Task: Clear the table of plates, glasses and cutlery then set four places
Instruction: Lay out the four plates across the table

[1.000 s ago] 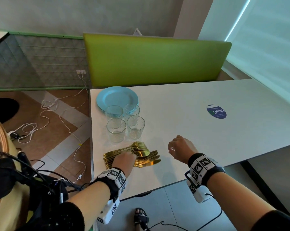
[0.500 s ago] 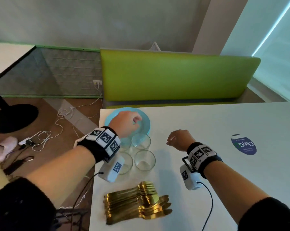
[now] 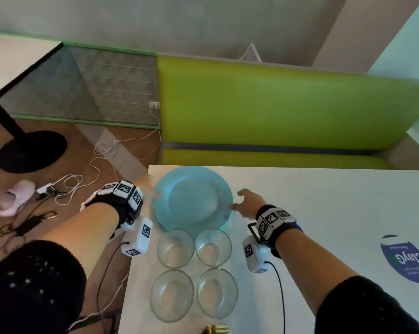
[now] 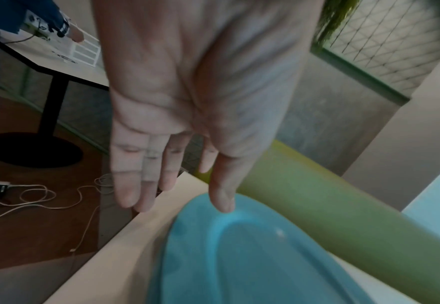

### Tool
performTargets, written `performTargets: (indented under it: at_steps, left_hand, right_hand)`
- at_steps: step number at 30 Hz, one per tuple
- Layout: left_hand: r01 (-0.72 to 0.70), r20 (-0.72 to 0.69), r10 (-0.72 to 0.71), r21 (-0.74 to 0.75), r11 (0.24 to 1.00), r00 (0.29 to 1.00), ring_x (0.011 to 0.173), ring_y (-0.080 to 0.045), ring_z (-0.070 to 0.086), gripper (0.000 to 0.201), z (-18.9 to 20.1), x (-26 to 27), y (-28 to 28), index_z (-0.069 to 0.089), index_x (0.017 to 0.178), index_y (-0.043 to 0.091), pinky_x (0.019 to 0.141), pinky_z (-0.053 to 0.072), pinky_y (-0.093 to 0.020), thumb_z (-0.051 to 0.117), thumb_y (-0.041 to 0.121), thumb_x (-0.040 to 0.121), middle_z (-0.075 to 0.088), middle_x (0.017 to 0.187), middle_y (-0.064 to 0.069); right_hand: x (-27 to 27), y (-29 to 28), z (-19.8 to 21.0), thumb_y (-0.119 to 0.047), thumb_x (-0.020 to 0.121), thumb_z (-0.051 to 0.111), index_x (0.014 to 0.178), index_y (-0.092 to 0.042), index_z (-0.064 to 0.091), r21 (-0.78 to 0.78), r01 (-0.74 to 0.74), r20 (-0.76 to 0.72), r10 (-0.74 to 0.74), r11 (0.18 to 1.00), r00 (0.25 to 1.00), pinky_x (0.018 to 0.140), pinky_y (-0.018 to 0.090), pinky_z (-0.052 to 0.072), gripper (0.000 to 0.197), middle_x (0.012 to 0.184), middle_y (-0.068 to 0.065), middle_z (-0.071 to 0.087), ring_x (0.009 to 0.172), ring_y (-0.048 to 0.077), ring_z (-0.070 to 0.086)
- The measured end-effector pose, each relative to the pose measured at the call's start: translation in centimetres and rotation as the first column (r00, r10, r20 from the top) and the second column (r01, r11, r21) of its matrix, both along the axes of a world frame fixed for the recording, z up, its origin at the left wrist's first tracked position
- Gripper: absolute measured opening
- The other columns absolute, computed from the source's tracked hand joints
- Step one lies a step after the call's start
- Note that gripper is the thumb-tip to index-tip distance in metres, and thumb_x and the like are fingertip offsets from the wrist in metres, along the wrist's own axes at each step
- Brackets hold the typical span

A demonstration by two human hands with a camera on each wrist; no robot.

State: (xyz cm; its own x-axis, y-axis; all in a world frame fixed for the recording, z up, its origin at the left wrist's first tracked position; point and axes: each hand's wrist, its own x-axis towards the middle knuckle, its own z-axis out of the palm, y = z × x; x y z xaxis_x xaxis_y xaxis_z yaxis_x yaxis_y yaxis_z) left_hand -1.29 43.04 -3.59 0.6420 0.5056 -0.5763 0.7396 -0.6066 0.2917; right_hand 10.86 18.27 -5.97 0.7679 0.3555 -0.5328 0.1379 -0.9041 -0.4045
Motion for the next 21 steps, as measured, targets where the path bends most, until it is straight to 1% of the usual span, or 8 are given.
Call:
performTargets:
  at_steps: [4, 8, 11, 13, 15, 16, 18, 21]
  left_hand:
    - [0.070, -0.058, -0.072, -0.042, 0.997, 0.996, 0.111, -0.037, 0.061, 0.050, -3.6, 0.3, 0.4, 0.045, 0.131, 0.003, 0.075, 0.046, -0.030, 0.062, 0.018, 0.086, 0.061, 0.123, -0.020]
    - [0.007, -0.033, -0.010, -0.089, 0.996, 0.999, 0.104, -0.032, 0.065, 0.051, -5.4, 0.7, 0.7, 0.049, 0.125, 0.007, 0.087, 0.055, -0.038, 0.069, 0.016, 0.080, 0.064, 0.117, -0.014]
    - [-0.090, -0.019, 0.088, -0.156, 0.984, 0.996, 0.098, -0.031, 0.067, 0.053, -6.5, 0.6, 1.3, 0.049, 0.123, 0.008, 0.084, 0.057, -0.044, 0.073, 0.011, 0.075, 0.064, 0.115, -0.014]
    - [-0.111, 0.010, 0.114, -0.168, 0.980, 0.993, 0.104, -0.031, 0.064, 0.057, -7.1, 0.7, 1.9, 0.049, 0.124, 0.008, 0.087, 0.056, -0.044, 0.075, 0.015, 0.073, 0.062, 0.120, -0.014]
    - [-0.120, 0.065, 0.134, -0.184, 0.976, 0.989, 0.109, -0.031, 0.061, 0.057, -5.7, 0.9, 1.4, 0.048, 0.128, 0.010, 0.086, 0.056, -0.044, 0.073, 0.013, 0.076, 0.060, 0.125, -0.012]
    - [-0.140, 0.098, 0.164, -0.215, 0.966, 0.982, 0.108, -0.031, 0.061, 0.056, -4.5, 1.1, 1.1, 0.046, 0.131, 0.009, 0.081, 0.056, -0.043, 0.070, 0.007, 0.080, 0.058, 0.126, -0.013]
    - [-0.167, 0.176, 0.225, -0.291, 0.942, 0.958, 0.101, -0.030, 0.058, 0.059, -1.9, 1.7, 0.9, 0.040, 0.136, 0.007, 0.068, 0.053, -0.036, 0.064, -0.002, 0.083, 0.054, 0.129, -0.015]
    - [-0.127, 0.287, 0.219, -0.306, 0.943, 0.933, 0.101, -0.031, 0.061, 0.057, 2.2, 2.4, 1.4, 0.043, 0.130, 0.008, 0.076, 0.057, -0.046, 0.069, 0.000, 0.080, 0.055, 0.129, -0.012]
  right_hand:
    - [0.7, 1.0, -2.4, -0.035, 0.085, 0.065, 0.143, -0.013, 0.028, 0.033, 0.049, -0.066, -0.047, 0.998, 0.997, 0.095, 0.042, 0.050, 0.072, 0.129, 0.017, 0.056, 0.116, 0.033, 0.057]
    - [0.8, 1.5, -3.7, -0.024, 0.086, 0.063, 0.139, -0.013, 0.034, 0.086, 0.079, -0.124, -0.068, 0.993, 0.990, 0.067, 0.031, 0.054, 0.062, 0.122, 0.018, 0.060, 0.102, 0.032, 0.065]
    - [0.9, 1.5, -3.9, -0.021, 0.087, 0.061, 0.135, -0.013, 0.038, 0.124, 0.072, -0.124, -0.056, 0.990, 0.991, 0.058, 0.027, 0.053, 0.054, 0.116, 0.019, 0.063, 0.081, 0.028, 0.065]
    - [1.0, 1.5, -4.0, -0.022, 0.088, 0.060, 0.136, -0.014, 0.038, 0.146, 0.085, -0.101, -0.070, 0.986, 0.992, 0.064, 0.032, 0.055, 0.053, 0.114, 0.020, 0.064, 0.081, 0.029, 0.064]
    - [1.1, 1.4, -3.7, -0.023, 0.087, 0.060, 0.136, -0.015, 0.038, 0.180, 0.109, -0.069, -0.098, 0.978, 0.993, 0.082, 0.039, 0.055, 0.054, 0.115, 0.021, 0.064, 0.097, 0.033, 0.064]
    - [1.1, 1.3, -3.3, -0.023, 0.086, 0.061, 0.136, -0.015, 0.038, 0.205, 0.122, -0.055, -0.113, 0.971, 0.992, 0.087, 0.042, 0.054, 0.055, 0.114, 0.021, 0.064, 0.101, 0.034, 0.064]
    - [1.4, 1.3, -2.1, -0.024, 0.085, 0.062, 0.135, -0.016, 0.040, 0.269, 0.146, -0.020, -0.146, 0.952, 0.989, 0.090, 0.045, 0.052, 0.055, 0.111, 0.019, 0.066, 0.103, 0.035, 0.063]
    - [1.6, 1.0, 0.8, -0.023, 0.085, 0.062, 0.135, -0.017, 0.039, 0.368, 0.161, 0.031, -0.185, 0.916, 0.982, 0.090, 0.047, 0.051, 0.056, 0.095, 0.012, 0.064, 0.100, 0.034, 0.063]
